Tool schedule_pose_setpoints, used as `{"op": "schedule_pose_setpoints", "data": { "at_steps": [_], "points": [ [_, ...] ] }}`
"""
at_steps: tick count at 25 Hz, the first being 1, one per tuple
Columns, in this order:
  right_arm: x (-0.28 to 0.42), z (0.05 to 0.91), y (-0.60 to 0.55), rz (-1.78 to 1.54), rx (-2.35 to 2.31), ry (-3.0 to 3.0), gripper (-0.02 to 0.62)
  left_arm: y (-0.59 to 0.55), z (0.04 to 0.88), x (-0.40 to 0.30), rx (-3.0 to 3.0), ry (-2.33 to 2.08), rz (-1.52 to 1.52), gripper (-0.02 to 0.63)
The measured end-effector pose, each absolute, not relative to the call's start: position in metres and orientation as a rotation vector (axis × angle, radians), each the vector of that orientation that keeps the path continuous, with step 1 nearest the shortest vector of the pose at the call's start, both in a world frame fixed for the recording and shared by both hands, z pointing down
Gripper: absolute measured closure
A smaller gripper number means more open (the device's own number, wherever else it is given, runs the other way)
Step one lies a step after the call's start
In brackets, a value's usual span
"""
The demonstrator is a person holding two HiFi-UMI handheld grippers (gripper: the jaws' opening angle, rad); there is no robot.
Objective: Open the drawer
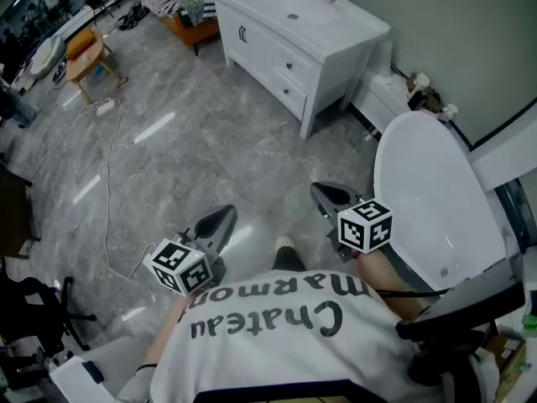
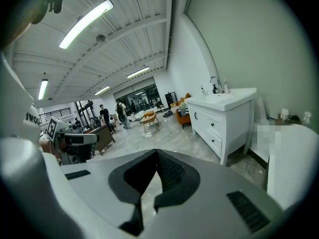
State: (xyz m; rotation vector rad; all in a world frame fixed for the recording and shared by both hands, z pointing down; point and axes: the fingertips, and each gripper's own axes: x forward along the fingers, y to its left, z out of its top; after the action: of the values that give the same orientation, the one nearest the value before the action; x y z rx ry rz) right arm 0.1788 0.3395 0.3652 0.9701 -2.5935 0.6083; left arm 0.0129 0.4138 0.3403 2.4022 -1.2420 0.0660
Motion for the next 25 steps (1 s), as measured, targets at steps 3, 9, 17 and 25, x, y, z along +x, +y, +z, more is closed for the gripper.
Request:
{"op": "schedule_pose_setpoints", "data": {
  "at_steps": [3,9,17,25],
  "points": [
    [0.189,0.374,0.313,0.637,0.983,-2.557,0.584,0.386,0.347,0.013,2.345,-1.242,0.029,0.598],
    [0.198,0.384,0.260,0.674,0.975,-2.521,0.584,0.336,0.353,0.014,2.277,-1.258,-0.010,0.598],
    [0.199,0.385,0.204,0.646,0.944,-2.517,0.584,0.284,0.351,0.024,2.349,-1.278,0.083,0.598],
    [0.203,0.393,0.166,0.645,0.948,-2.508,0.584,0.249,0.356,0.026,2.335,-1.283,0.079,0.598]
  ]
}}
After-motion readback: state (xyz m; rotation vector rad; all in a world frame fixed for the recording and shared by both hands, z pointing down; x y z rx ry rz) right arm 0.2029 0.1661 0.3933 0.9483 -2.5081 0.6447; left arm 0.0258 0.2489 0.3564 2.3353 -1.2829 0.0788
